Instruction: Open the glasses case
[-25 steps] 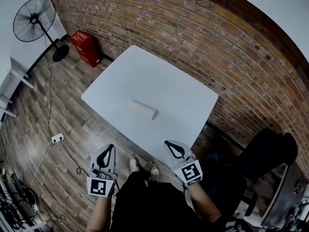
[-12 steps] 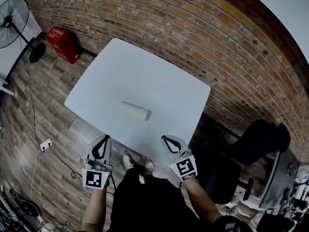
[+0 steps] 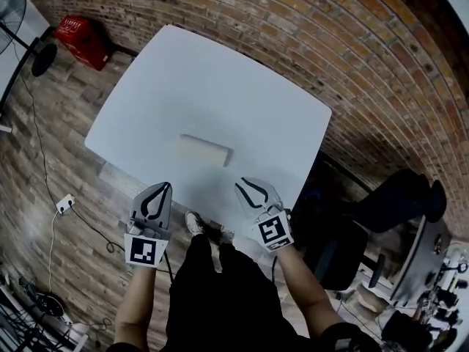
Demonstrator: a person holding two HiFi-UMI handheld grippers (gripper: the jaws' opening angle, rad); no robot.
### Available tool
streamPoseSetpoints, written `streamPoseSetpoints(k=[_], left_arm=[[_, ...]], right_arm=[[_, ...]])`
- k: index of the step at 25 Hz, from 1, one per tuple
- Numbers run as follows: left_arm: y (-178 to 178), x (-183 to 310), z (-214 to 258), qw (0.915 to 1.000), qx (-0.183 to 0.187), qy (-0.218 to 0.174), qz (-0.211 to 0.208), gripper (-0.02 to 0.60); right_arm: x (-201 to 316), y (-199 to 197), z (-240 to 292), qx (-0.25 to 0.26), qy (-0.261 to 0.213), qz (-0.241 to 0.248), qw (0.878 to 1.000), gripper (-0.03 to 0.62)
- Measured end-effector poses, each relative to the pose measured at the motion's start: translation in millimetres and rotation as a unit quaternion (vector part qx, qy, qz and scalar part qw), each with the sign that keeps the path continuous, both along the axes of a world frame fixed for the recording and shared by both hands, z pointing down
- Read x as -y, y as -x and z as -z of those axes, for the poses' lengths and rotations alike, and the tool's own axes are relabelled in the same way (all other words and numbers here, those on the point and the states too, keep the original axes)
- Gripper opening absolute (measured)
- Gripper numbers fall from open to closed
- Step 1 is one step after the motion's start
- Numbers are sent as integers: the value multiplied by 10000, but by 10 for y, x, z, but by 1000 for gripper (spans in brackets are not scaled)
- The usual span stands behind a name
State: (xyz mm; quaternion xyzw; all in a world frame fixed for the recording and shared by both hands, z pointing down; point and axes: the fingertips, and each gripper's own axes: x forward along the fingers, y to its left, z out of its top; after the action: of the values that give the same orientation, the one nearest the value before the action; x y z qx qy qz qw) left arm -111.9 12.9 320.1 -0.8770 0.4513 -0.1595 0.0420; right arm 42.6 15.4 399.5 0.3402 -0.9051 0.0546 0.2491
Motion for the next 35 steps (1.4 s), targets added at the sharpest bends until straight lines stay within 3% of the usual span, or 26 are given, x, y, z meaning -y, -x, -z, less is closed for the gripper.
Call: streamPoseSetpoints(k=[2, 8, 15, 23, 25, 28, 32, 35], left_arm=[[-25, 92, -143, 9982, 512, -60, -296, 6], [-66, 222, -551, 9964, 639, 271, -488, 6], [-82, 493, -999, 9938, 822, 333, -664, 8], [-66, 735, -1385, 9872, 936, 494, -1191, 29], [-59, 790, -1480, 9846, 950, 565, -1357, 92], [-64, 875, -1585, 9784, 1009, 650, -1685, 98], [-66, 966, -1663, 9702, 1075, 710, -2052, 150], [-113, 990, -1749, 9587, 1237, 868, -2410, 178]], right_arm=[[109, 23, -156, -69, 18, 88, 9999, 66], [278, 100, -613, -362, 54, 432, 9984, 156], [467, 184, -998, -582, -8, 802, 9951, 264], [569, 415, -1158, -1104, -229, 1376, 9841, 314], [601, 441, -1201, -1165, -221, 1445, 9824, 327], [698, 458, -1216, -1135, -187, 1440, 9829, 331], [741, 470, -1256, -1094, 75, 1604, 9809, 336], [753, 450, -1261, -1100, 102, 1693, 9794, 337]])
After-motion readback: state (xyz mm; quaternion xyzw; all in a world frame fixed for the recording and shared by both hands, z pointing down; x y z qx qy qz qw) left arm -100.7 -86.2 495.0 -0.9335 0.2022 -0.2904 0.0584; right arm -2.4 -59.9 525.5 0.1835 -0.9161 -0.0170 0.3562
